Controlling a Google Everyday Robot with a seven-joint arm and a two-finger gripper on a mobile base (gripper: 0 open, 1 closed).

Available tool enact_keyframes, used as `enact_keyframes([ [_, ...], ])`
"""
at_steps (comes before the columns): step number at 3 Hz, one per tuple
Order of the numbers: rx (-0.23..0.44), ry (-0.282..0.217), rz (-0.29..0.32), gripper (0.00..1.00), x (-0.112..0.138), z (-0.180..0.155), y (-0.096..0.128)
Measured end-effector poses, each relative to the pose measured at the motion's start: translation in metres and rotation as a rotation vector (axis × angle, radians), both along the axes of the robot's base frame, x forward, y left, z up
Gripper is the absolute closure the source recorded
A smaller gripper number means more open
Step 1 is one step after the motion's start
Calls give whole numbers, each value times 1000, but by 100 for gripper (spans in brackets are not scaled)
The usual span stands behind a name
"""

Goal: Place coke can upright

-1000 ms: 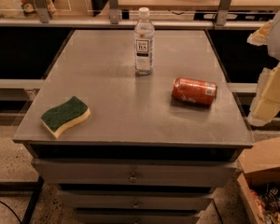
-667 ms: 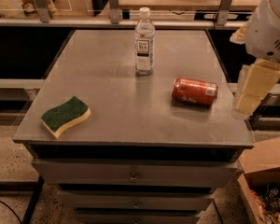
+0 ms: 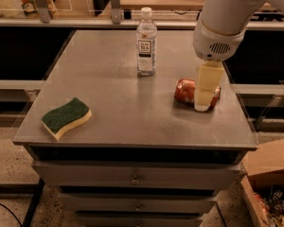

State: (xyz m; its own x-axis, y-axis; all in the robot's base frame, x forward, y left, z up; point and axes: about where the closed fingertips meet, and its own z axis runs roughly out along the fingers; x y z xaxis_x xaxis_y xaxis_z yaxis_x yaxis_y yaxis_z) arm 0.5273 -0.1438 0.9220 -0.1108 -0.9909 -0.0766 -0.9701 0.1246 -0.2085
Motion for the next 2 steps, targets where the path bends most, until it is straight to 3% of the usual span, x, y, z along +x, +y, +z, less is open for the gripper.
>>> enact_keyframes([
  [2,-28,48,-25,0,36,-46,20],
])
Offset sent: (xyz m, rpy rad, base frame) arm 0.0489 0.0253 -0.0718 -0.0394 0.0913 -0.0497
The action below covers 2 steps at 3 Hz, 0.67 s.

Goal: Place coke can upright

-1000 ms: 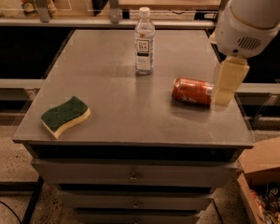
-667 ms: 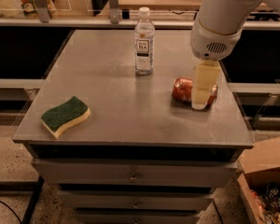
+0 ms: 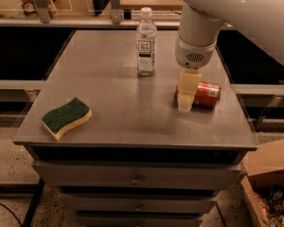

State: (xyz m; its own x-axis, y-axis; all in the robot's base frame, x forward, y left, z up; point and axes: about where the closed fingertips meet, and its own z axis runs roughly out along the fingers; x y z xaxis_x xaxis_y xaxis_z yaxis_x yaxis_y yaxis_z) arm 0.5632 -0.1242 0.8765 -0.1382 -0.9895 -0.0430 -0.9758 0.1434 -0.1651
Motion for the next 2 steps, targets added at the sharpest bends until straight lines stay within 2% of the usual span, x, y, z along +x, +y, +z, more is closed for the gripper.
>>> enact_keyframes([
  [2,34,43,-95,0,13,-37,-3],
])
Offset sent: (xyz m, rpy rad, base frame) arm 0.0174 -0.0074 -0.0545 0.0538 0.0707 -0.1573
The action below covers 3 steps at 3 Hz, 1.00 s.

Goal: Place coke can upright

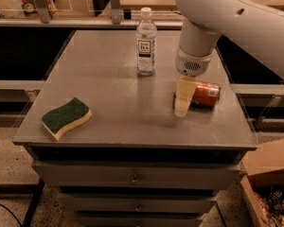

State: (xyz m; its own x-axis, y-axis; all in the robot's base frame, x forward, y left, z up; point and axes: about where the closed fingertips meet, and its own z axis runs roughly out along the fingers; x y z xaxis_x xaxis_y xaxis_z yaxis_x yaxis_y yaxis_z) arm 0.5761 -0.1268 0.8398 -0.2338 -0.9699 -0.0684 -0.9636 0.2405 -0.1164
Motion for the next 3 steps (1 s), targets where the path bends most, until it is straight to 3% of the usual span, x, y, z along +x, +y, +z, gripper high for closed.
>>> enact_keyframes([
  [1,11,9,-35,17,2,-11,-3],
  [3,55,15,-49,64,3,-15,-1],
])
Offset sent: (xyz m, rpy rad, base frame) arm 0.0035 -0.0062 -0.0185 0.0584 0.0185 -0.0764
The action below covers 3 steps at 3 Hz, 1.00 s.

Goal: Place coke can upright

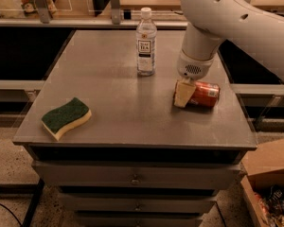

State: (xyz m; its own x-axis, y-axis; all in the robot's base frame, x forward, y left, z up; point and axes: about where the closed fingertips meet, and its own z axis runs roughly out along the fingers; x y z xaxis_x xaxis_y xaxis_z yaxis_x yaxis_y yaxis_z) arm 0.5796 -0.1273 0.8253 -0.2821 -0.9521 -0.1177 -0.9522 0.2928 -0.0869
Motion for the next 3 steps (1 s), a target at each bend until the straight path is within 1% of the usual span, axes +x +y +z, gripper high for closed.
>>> enact_keyframes([
  [1,58,3,9,82,3,14,2],
  [2,176,-17,10,82,8,48,-4],
  [3,358,-61,-14,96,8,83,-5],
])
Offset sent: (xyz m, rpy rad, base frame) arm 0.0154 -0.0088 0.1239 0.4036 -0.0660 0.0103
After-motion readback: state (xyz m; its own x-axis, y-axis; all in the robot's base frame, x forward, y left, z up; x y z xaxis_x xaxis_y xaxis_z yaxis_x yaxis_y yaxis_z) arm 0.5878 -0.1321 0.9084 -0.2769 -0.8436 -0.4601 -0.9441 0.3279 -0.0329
